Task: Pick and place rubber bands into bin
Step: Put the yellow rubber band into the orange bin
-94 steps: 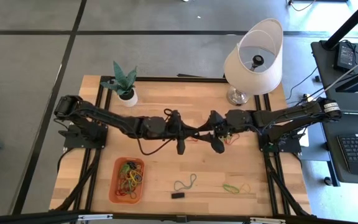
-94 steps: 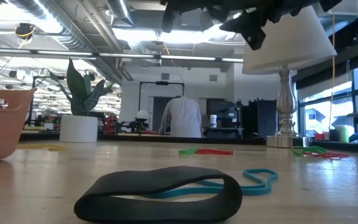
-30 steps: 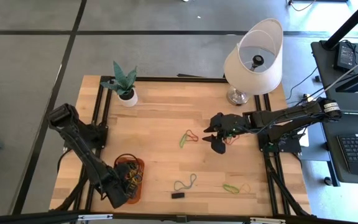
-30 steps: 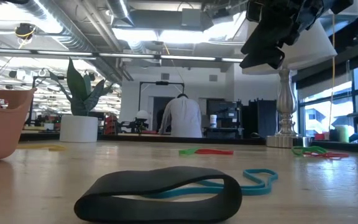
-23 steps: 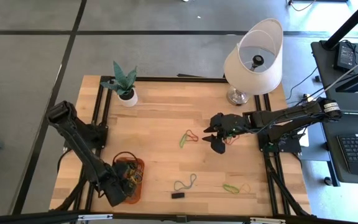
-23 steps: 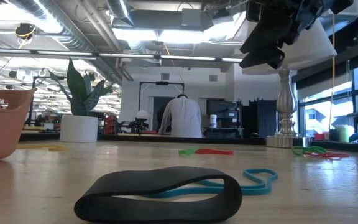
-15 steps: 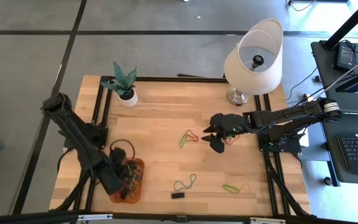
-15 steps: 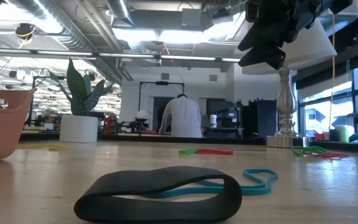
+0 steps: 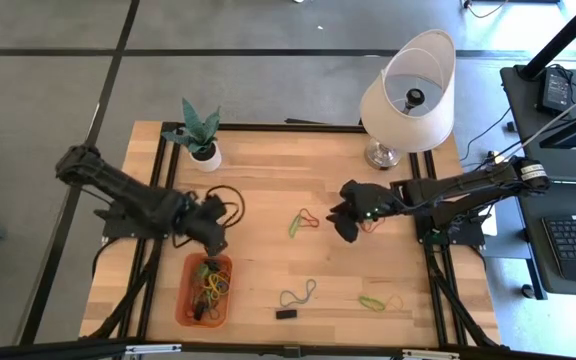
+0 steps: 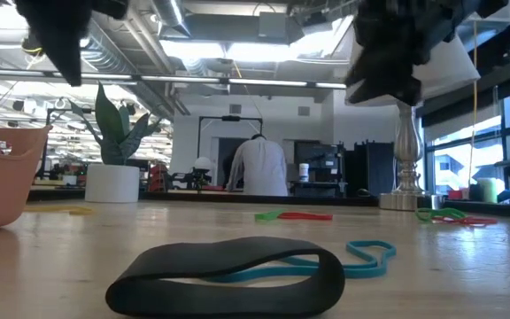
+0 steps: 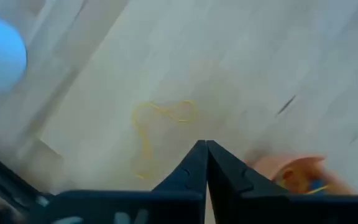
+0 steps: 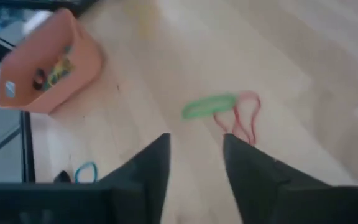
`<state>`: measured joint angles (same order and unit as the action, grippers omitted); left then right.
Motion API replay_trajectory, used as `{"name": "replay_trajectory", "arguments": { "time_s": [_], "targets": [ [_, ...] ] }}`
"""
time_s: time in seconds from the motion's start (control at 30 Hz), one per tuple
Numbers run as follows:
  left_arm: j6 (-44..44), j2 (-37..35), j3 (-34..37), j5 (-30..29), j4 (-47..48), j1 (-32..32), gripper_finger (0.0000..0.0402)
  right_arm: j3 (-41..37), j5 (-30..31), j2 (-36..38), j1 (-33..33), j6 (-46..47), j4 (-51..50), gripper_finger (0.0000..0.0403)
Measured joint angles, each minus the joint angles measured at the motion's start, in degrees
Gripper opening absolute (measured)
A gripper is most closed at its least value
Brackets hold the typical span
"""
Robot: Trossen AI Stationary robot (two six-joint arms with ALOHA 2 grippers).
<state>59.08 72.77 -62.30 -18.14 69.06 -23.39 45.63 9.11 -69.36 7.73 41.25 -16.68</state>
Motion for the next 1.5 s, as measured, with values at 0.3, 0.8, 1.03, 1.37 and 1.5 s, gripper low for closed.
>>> {"name": "replay_trajectory", "arguments": {
  "time_s": [0.3,0.8,1.03,1.37,1.5],
  "targets": [
    [-35.7,0.0,1.0,7.6,-0.4,12.5,0.0001,0.0,-1.3,0.0,4.1,13.5,-13.6,0.001],
    [-48.4,0.1,15.7,15.4,-11.4,24.3,0.0037,0.0,2.6,0.0,5.7,23.2,-14.2,0.0007],
    [-42.3,0.1,19.3,16.4,-15.7,29.0,0.0118,0.0,3.5,0.0,5.7,23.1,-12.9,0.0005],
    [-37.8,0.1,25.6,14.1,-22.9,27.6,0.0163,0.0,3.5,0.0,5.6,23.5,-12.9,0.0009],
    [-36.3,0.1,27.9,13.2,-23.5,27.0,0.0157,0.0,3.5,0.0,5.6,24.3,-12.9,0.0004]
  ]
}}
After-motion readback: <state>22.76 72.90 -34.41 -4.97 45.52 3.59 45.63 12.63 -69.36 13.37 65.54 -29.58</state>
